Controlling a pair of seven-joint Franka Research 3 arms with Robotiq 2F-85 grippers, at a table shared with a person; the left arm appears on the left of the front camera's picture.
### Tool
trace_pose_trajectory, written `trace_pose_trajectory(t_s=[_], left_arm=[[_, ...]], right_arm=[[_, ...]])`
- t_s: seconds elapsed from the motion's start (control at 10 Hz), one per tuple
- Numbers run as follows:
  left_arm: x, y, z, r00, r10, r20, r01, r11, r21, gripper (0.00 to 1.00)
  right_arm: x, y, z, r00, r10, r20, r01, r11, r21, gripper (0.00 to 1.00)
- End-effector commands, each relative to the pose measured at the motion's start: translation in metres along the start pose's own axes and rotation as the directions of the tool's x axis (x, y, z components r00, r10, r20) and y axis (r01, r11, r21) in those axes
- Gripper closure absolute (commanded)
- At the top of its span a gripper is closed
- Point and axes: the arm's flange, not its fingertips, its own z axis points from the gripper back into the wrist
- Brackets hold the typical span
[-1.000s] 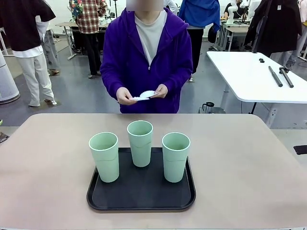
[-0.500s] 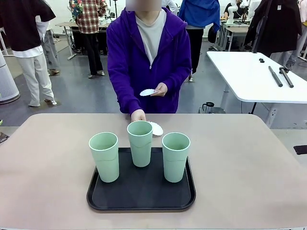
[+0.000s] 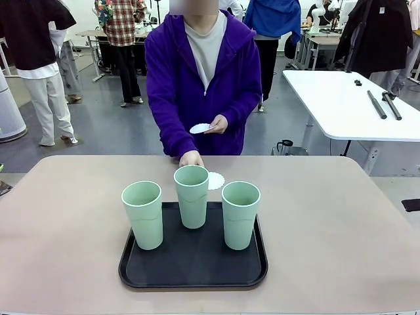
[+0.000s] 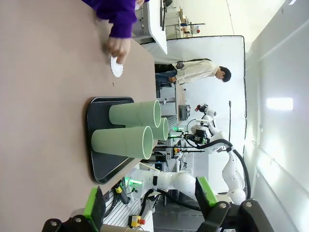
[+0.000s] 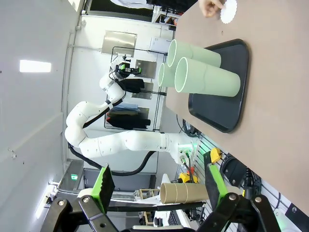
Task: Place coasters on the table and set cups on them.
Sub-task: Pick up one Reusable plastic cup and place it on a coaster set by the human.
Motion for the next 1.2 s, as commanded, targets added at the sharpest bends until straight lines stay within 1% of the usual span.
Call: trace_pose_trajectory(t_s=[0.0,1.1], left_arm=[[0.0005,-0.0012,-0.0012,1.000,-0.004,0.002,0.004,1.000,-0.011,0.00],[0.0005,-0.0012,-0.0012,1.000,-0.004,0.002,0.004,1.000,-0.011,0.00]], right_arm=[[0.0001,-0.0004,0.0004,1.000,0.000,0.000,0.000,1.000,0.013,0.00],[0.0001,-0.0004,0.0004,1.000,0.000,0.000,0.000,1.000,0.013,0.00]])
